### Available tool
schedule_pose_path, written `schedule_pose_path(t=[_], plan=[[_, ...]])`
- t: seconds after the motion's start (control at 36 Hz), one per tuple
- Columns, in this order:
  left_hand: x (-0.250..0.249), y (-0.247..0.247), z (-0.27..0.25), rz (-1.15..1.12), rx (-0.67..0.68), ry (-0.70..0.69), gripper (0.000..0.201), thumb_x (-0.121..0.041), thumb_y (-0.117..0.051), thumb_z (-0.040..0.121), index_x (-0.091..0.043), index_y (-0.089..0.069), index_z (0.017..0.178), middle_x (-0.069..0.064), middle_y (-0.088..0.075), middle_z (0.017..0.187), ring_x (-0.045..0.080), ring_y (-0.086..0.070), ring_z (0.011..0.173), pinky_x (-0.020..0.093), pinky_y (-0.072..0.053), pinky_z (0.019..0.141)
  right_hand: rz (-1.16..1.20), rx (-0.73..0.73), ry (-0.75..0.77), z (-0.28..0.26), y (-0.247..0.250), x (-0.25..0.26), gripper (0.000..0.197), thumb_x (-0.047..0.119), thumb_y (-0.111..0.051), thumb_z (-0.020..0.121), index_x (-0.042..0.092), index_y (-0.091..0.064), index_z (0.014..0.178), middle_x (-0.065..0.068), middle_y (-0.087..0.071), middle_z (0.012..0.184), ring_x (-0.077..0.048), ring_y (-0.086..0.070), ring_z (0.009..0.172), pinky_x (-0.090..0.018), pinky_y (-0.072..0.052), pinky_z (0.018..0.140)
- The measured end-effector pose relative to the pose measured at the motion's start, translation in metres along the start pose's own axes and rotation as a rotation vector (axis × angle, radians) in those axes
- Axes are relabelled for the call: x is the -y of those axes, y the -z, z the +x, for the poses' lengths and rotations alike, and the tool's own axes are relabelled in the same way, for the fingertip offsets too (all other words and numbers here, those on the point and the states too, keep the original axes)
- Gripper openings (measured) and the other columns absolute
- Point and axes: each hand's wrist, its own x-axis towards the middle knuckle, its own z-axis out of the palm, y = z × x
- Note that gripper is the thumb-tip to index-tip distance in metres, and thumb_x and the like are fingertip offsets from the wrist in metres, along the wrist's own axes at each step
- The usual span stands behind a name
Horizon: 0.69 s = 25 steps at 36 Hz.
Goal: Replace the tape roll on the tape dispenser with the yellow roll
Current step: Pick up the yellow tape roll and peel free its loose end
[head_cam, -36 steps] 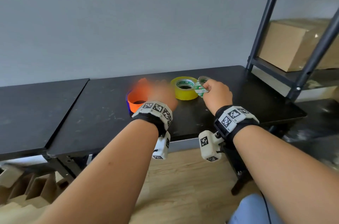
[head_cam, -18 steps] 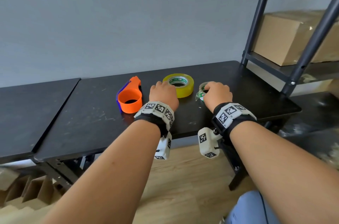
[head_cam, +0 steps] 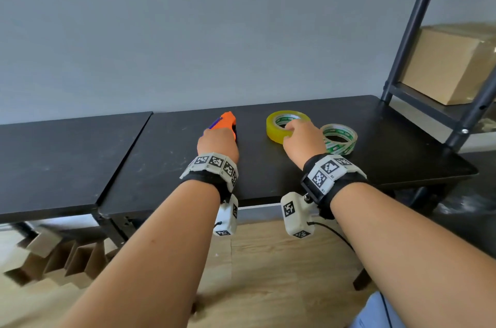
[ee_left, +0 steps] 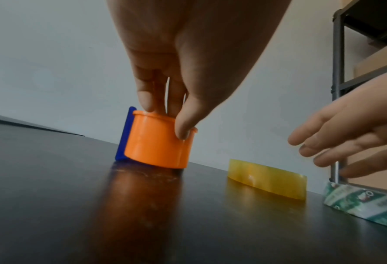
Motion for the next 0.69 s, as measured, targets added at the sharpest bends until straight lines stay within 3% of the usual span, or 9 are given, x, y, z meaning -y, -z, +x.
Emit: schedule_pose_path(t=[0.11, 0.17, 0.19, 0.25, 0.31, 0.44, 0.58, 0.69], plan=[[0.005, 0.013, 0.003, -0.073, 0.019, 0.01, 0.037, -0.008, -0.044, 0.084, -0.03, -0.046, 0.113, 0.005, -0.049, 0.083, 0.026, -0.046, 0.06, 0.025, -0.035, 0.052, -0.005, 0.068, 0.011, -0.002, -0.007, 0.011, 0.035, 0.005, -0.047, 0.088, 0.011, -0.062, 0.12, -0.013, -0.065, 0.118, -0.033, -0.06, 0.109, -0.032, -0.045, 0.082], [0.002, 0.026, -0.002, -0.115, 0.108, 0.079, 0.022, -0.011, -0.044, 0.087, -0.027, -0.051, 0.101, 0.006, -0.052, 0.097, 0.026, -0.05, 0.065, 0.026, -0.037, 0.051, 0.01, 0.092, 0.017, -0.001, -0.012, 0.015, 0.036, 0.009, -0.049, 0.09, 0.011, -0.059, 0.125, -0.013, -0.063, 0.122, -0.033, -0.059, 0.112, -0.033, -0.046, 0.086], [0.002, 0.031, -0.002, -0.146, 0.112, 0.095, 0.015, -0.013, -0.044, 0.091, -0.023, -0.054, 0.094, 0.008, -0.055, 0.109, 0.028, -0.055, 0.074, 0.029, -0.044, 0.059, 0.016, 0.103, 0.02, 0.0, -0.014, 0.017, 0.038, 0.011, -0.05, 0.091, 0.012, -0.057, 0.127, -0.013, -0.062, 0.125, -0.032, -0.059, 0.113, -0.033, -0.045, 0.089], [0.006, 0.034, -0.001, -0.18, 0.063, 0.069, 0.021, -0.011, -0.041, 0.096, -0.012, -0.061, 0.1, 0.013, -0.061, 0.119, 0.033, -0.058, 0.096, 0.033, -0.046, 0.078, 0.033, 0.128, 0.027, 0.001, -0.018, 0.021, 0.038, 0.014, -0.052, 0.092, 0.012, -0.054, 0.131, -0.013, -0.06, 0.127, -0.031, -0.058, 0.115, -0.031, -0.044, 0.089], [0.014, 0.031, -0.001, -0.209, -0.02, 0.045, 0.026, -0.01, -0.043, 0.094, -0.006, -0.065, 0.109, 0.014, -0.066, 0.113, 0.035, -0.06, 0.104, 0.036, -0.047, 0.085, 0.05, 0.151, 0.038, 0.002, -0.022, 0.026, 0.039, 0.016, -0.053, 0.093, 0.012, -0.052, 0.132, -0.012, -0.06, 0.128, -0.029, -0.057, 0.116, -0.03, -0.042, 0.088], [0.03, 0.029, 0.012, -0.431, -0.055, 0.131, 0.031, -0.01, -0.045, 0.096, -0.003, -0.069, 0.114, 0.016, -0.068, 0.119, 0.034, -0.061, 0.113, 0.033, -0.048, 0.089, 0.103, 0.216, 0.044, 0.001, -0.034, 0.04, 0.041, 0.023, -0.054, 0.093, 0.01, -0.05, 0.132, -0.012, -0.061, 0.127, -0.028, -0.057, 0.118, -0.035, -0.044, 0.098], [0.045, 0.023, 0.017, -0.519, -0.01, 0.175, 0.033, -0.005, -0.045, 0.097, 0.003, -0.062, 0.123, 0.018, -0.064, 0.125, 0.032, -0.062, 0.115, 0.031, -0.05, 0.089, 0.093, 0.293, 0.086, -0.004, -0.044, 0.053, 0.038, 0.033, -0.051, 0.095, 0.01, -0.053, 0.125, -0.011, -0.063, 0.123, -0.028, -0.06, 0.112, -0.039, -0.047, 0.095], [0.053, 0.019, 0.019, -0.451, -0.021, 0.22, 0.038, -0.003, -0.048, 0.091, -0.007, -0.059, 0.127, 0.013, -0.063, 0.128, 0.031, -0.058, 0.119, 0.032, -0.046, 0.09, 0.094, 0.323, 0.14, -0.006, -0.052, 0.062, 0.031, 0.033, -0.051, 0.093, 0.013, -0.06, 0.115, -0.009, -0.066, 0.114, -0.028, -0.062, 0.107, -0.041, -0.048, 0.093]])
